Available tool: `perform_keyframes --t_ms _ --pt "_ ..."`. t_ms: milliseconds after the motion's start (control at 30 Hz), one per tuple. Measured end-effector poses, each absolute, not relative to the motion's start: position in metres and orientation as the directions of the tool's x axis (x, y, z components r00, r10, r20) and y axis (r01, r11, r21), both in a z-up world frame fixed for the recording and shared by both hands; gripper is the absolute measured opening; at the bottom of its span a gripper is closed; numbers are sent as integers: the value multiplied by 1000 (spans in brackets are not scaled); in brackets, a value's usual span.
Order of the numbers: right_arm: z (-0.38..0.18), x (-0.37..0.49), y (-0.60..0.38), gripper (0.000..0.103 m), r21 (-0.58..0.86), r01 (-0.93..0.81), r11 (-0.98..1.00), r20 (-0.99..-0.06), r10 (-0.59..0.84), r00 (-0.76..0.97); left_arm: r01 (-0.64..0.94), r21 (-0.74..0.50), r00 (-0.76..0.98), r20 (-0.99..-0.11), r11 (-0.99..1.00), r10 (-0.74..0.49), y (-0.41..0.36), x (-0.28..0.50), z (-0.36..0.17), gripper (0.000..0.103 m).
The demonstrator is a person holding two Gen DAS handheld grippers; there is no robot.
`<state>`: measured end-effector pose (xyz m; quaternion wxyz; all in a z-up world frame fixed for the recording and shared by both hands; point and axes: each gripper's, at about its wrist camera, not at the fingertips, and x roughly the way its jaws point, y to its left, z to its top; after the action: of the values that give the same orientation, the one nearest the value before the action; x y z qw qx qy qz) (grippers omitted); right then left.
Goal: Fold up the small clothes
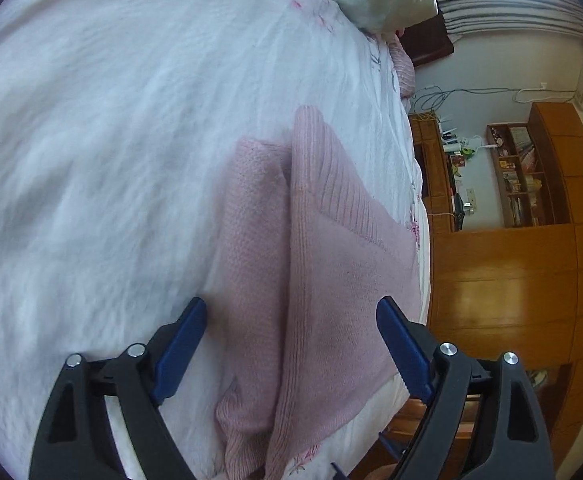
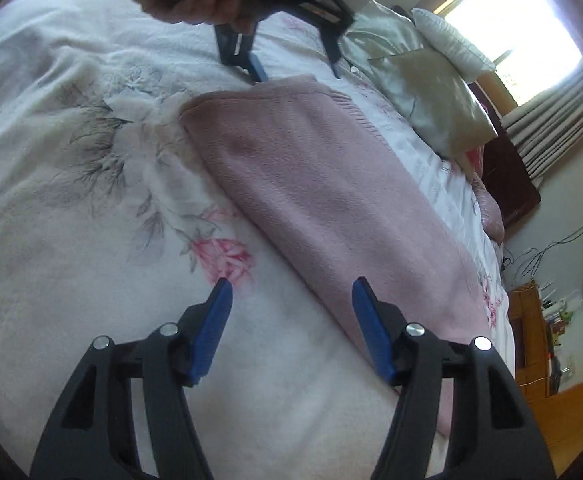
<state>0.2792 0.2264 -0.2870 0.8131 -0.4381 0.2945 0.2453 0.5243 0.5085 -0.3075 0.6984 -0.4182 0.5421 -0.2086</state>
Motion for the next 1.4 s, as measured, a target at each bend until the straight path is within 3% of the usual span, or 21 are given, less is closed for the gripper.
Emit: perform_keyframes --t_ms 233,533,633,700,800,900,967,1033,1133,1400 --pt "-313 303 261 57 -667 -569 481 -612 84 787 -109 -825 277 -560 554 -781 497 558 -318 87" --pt "-313 332 297 52 -646 -535 544 -590 90 803 -78 -816 246 -573 573 -782 482 586 -316 85" --pt "-313 333 307 51 -626 -535 568 -594 98 799 -91 -797 235 -600 597 -765 478 590 -316 74" --pt "-313 333 311 51 -619 -534 576 -590 107 800 -106 -775 219 -630 623 -745 481 591 -316 58" --pt "-311 335 315 50 -609 -532 588 -586 118 801 -118 -751 198 -659 650 -725 487 589 -317 41" --pt "-309 336 319 49 -584 -534 611 -591 131 796 -120 -735 193 -677 667 -710 486 588 -313 34" --pt "-308 338 321 41 -560 -544 625 -603 143 785 -121 -721 193 -691 682 -696 484 587 -308 29" --pt "-305 341 319 27 -532 -551 643 -613 157 774 -124 -705 192 -707 698 -681 482 586 -305 27" --pt "-296 345 314 18 -473 -565 676 -627 192 755 -121 -686 187 -726 717 -662 479 586 -297 26" --pt "-262 340 299 12 -368 -570 735 -630 254 734 -99 -658 198 -748 746 -634 474 584 -263 25"
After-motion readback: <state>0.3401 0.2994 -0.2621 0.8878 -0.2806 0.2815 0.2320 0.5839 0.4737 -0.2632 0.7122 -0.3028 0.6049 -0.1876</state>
